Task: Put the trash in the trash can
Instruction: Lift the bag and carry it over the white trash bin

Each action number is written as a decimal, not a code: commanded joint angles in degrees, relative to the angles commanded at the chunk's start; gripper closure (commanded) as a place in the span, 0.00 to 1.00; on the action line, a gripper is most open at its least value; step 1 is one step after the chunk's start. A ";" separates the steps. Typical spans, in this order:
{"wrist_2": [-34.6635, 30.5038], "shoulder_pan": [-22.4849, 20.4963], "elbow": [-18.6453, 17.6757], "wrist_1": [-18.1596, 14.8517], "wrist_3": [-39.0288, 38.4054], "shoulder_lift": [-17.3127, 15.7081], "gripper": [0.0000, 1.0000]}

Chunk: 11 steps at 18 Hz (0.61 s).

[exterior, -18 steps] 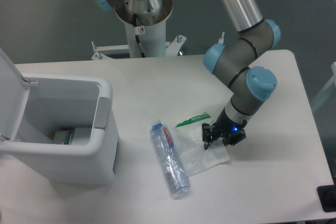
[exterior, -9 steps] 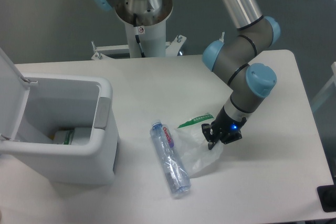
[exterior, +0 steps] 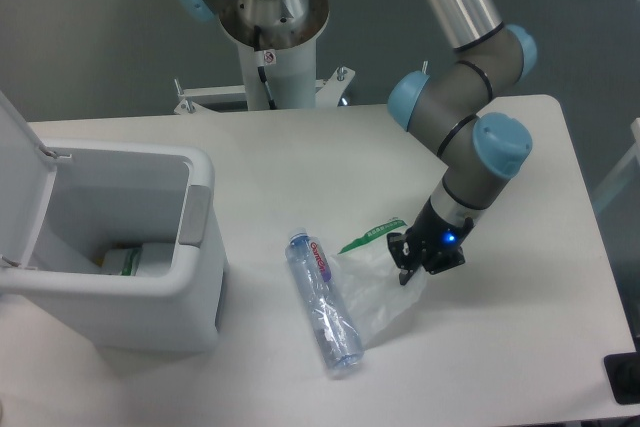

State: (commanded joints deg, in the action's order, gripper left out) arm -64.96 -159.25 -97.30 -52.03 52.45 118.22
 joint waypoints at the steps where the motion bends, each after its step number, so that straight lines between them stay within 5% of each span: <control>1: 1.31 -1.23 0.52 -0.09 1.41 -0.52 1.00; 11: 21.97 -4.93 5.80 0.00 0.82 -3.86 1.00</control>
State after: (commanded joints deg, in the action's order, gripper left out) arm -42.99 -164.18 -91.50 -52.03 53.26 114.35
